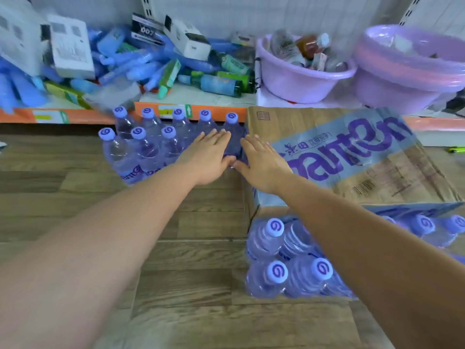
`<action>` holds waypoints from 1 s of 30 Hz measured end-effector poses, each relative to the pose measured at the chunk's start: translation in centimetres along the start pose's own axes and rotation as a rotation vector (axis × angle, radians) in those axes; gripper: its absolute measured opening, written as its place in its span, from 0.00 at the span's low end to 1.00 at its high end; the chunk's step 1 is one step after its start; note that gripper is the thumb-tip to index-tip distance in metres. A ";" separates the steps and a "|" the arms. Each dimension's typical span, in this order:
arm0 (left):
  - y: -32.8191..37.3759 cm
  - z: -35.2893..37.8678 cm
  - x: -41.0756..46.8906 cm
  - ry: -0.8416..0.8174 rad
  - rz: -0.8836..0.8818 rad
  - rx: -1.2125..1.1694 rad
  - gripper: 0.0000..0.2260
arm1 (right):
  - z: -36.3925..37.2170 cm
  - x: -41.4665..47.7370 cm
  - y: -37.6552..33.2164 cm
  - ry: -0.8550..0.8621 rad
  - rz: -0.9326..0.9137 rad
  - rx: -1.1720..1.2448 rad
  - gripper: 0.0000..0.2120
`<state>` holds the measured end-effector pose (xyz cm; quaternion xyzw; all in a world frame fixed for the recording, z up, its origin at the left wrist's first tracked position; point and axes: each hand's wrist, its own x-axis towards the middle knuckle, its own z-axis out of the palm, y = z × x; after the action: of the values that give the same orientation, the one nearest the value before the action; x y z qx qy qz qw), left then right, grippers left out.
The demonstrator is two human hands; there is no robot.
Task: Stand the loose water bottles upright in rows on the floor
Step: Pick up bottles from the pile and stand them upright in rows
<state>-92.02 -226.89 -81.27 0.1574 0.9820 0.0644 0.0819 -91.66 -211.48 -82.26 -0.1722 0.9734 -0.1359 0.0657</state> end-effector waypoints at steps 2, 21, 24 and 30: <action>-4.0 0.5 -0.8 0.005 -0.059 -0.010 0.29 | 1.2 1.9 -2.6 -0.040 -0.022 -0.018 0.31; -19.4 1.1 -0.5 0.076 -0.252 -0.035 0.19 | 6.9 13.1 -14.7 -0.052 0.006 -0.119 0.28; -19.0 0.6 -0.7 0.122 -0.252 0.032 0.14 | 6.7 13.9 -14.9 -0.002 0.027 -0.165 0.22; -17.2 1.2 -1.6 0.112 -0.196 0.120 0.14 | 6.2 12.6 -14.3 0.028 0.042 -0.292 0.23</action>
<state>-95.43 -243.47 -84.87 0.0614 0.9978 0.0057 0.0232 -97.73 -230.35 -85.12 -0.1575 0.9871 0.0061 0.0291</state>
